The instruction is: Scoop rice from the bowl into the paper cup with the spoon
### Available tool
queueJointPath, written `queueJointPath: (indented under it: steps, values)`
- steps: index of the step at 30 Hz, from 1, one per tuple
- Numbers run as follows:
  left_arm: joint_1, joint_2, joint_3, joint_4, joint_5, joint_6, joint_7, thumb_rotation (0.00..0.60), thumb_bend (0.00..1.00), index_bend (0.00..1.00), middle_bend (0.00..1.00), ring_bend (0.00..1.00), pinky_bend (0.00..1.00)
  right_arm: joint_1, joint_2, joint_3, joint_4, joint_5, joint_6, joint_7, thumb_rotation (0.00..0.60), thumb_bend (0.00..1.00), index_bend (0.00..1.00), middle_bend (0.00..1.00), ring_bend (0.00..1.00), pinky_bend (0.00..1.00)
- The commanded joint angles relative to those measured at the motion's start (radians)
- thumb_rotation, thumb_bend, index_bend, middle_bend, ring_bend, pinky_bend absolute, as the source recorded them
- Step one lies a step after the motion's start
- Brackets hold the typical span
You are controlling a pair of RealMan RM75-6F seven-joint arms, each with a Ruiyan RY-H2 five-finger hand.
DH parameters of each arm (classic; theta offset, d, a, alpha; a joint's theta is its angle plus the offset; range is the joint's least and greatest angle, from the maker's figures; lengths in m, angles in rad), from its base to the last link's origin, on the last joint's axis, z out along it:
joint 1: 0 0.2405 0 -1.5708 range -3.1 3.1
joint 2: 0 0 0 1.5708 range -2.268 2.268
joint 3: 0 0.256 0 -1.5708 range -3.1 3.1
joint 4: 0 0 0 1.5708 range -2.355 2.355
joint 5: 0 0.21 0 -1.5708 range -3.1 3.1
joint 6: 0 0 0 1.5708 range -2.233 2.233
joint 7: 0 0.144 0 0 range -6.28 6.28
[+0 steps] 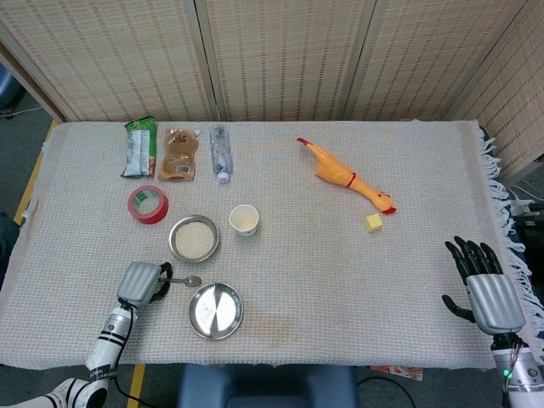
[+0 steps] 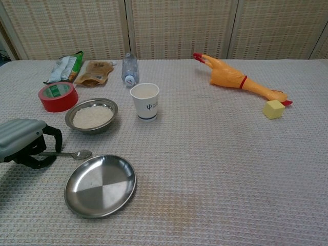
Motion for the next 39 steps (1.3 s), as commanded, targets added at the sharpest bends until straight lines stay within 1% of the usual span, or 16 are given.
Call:
queueJointPath:
  steps: [1, 6, 10, 12, 14, 17, 23, 28, 31, 33, 35, 37, 39]
  values:
    - [0.0, 0.001, 0.001, -0.002, -0.001, -0.001, -0.001, 0.6, 0.39, 0.5, 1.0, 1.0, 1.0, 0.0, 0.0, 0.0, 0.0, 0.0, 0.0, 0.0, 0.6, 0.14, 0.0, 0.0, 0.0, 0.0]
    - [-0.002, 0.004, 0.001, -0.006, -0.003, -0.001, -0.001, 0.6, 0.39, 0.5, 1.0, 1.0, 1.0, 0.001, 0.0, 0.0, 0.0, 0.001, -0.002, 0.0, 0.6, 0.14, 0.0, 0.0, 0.0, 0.0]
    - [-0.004, 0.005, -0.001, -0.003, -0.01, -0.005, 0.002, 0.6, 0.39, 0.53, 1.0, 1.0, 1.0, 0.001, 0.001, 0.0, 0.0, 0.001, -0.002, 0.0, 0.6, 0.14, 0.0, 0.0, 0.0, 0.0]
    - [-0.003, 0.005, -0.001, 0.0, -0.01, -0.001, 0.003, 0.6, 0.39, 0.57, 1.0, 1.0, 1.0, 0.001, 0.001, 0.0, -0.001, 0.001, -0.001, 0.0, 0.6, 0.14, 0.0, 0.0, 0.0, 0.0]
    - [-0.002, 0.008, -0.002, 0.0, -0.009, 0.006, 0.006, 0.6, 0.39, 0.63, 1.0, 1.0, 1.0, 0.001, 0.001, 0.0, -0.001, 0.0, -0.001, 0.001, 0.6, 0.14, 0.0, 0.0, 0.0, 0.0]
    - [0.003, 0.02, -0.004, -0.007, -0.003, 0.028, 0.016, 0.6, 0.39, 0.68, 1.0, 1.0, 1.0, 0.0, 0.002, -0.001, -0.002, -0.002, 0.002, 0.002, 0.6, 0.14, 0.0, 0.0, 0.0, 0.0]
    - [0.023, 0.08, -0.008, -0.068, 0.004, 0.086, 0.068, 0.6, 0.39, 0.71, 1.0, 1.0, 1.0, -0.002, 0.005, -0.003, -0.004, -0.008, 0.006, 0.004, 0.6, 0.14, 0.0, 0.0, 0.0, 0.0]
    - [0.032, 0.153, -0.021, -0.166, -0.007, 0.11, 0.12, 0.6, 0.39, 0.71, 1.0, 1.0, 1.0, -0.004, 0.008, -0.007, -0.009, -0.018, 0.011, 0.004, 0.6, 0.14, 0.0, 0.0, 0.0, 0.0]
    - [0.028, 0.192, -0.042, -0.223, -0.034, 0.117, 0.206, 0.6, 0.39, 0.71, 1.0, 1.0, 1.0, -0.006, 0.01, -0.01, -0.012, -0.025, 0.016, 0.006, 0.6, 0.14, 0.0, 0.0, 0.0, 0.0]
    - [0.019, 0.2, -0.06, -0.252, -0.06, 0.121, 0.292, 0.6, 0.39, 0.71, 1.0, 1.0, 1.0, -0.007, 0.011, -0.011, -0.013, -0.031, 0.02, 0.005, 0.6, 0.14, 0.0, 0.0, 0.0, 0.0]
    - [0.005, 0.199, -0.075, -0.278, -0.083, 0.115, 0.357, 0.6, 0.39, 0.7, 1.0, 1.0, 1.0, -0.009, 0.012, -0.012, -0.014, -0.034, 0.024, 0.003, 0.6, 0.14, 0.0, 0.0, 0.0, 0.0]
    - [-0.018, 0.193, -0.091, -0.298, -0.107, 0.107, 0.449, 0.6, 0.39, 0.7, 1.0, 1.0, 1.0, -0.013, 0.008, -0.007, -0.013, -0.036, 0.04, -0.001, 0.6, 0.14, 0.0, 0.0, 0.0, 0.0]
    - [-0.047, 0.169, -0.105, -0.285, -0.107, 0.122, 0.558, 0.6, 0.39, 0.7, 1.0, 1.0, 1.0, -0.019, 0.001, -0.003, -0.008, -0.046, 0.062, -0.003, 0.6, 0.14, 0.0, 0.0, 0.0, 0.0]
